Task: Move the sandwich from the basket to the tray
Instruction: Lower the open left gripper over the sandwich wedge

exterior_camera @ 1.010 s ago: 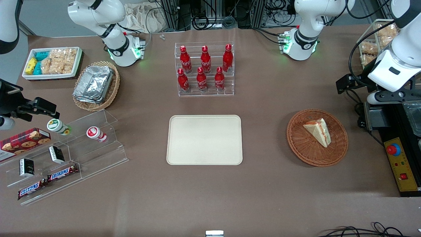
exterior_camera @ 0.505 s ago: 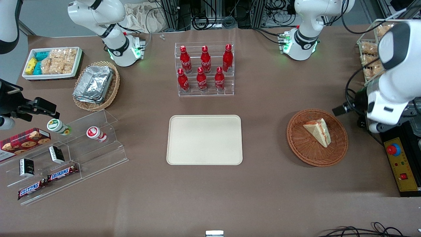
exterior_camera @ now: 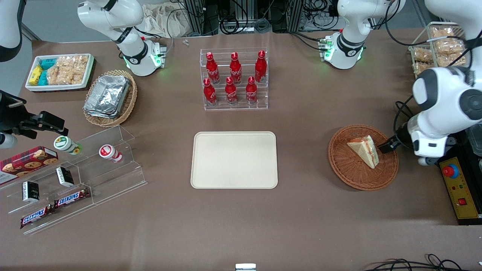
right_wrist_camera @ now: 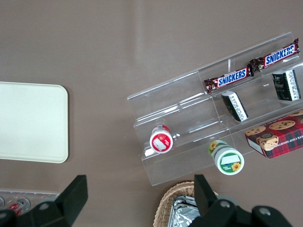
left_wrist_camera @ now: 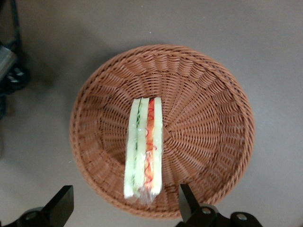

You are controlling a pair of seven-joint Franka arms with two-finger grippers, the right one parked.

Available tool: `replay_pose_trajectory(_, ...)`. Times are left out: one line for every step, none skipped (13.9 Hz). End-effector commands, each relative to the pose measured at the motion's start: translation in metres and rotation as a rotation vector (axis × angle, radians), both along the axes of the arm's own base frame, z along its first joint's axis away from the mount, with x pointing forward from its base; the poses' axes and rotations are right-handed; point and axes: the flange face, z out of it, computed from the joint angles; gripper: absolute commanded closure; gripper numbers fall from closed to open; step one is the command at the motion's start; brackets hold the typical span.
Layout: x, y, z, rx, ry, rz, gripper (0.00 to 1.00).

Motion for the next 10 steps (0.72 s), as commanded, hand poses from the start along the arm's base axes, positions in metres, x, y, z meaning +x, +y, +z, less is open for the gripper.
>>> replay_pose_trajectory(-0.015, -0.006, -0.040, 0.004, -0.029, 0.027, 0.00)
replay_pose_trajectory(-0.017, -0.009, -0.057, 0.002, -0.035, 0.024, 0.00)
replay_pose_trajectory(-0.018, -0.010, -0.069, 0.001, -0.028, 0.023, 0.00)
replay_pose_trajectory(-0.019, -0.017, -0.079, 0.000, -0.011, 0.013, 0.00)
replay_pose_trajectory(-0.020, -0.019, -0.084, 0.001, -0.002, 0.007, 0.00)
replay_pose_trajectory(-0.019, -0.019, -0.092, 0.002, 0.003, 0.004, 0.00)
replay_pose_trajectory(-0.019, -0.019, -0.102, 0.001, 0.004, 0.003, 0.04)
replay_pose_trajectory(-0.018, -0.023, -0.107, 0.000, -0.003, -0.004, 0.27)
replay_pose_trajectory(-0.019, -0.025, -0.110, 0.000, 0.001, -0.010, 0.68)
replay_pose_trajectory(-0.019, -0.025, -0.110, 0.000, 0.001, -0.010, 0.93)
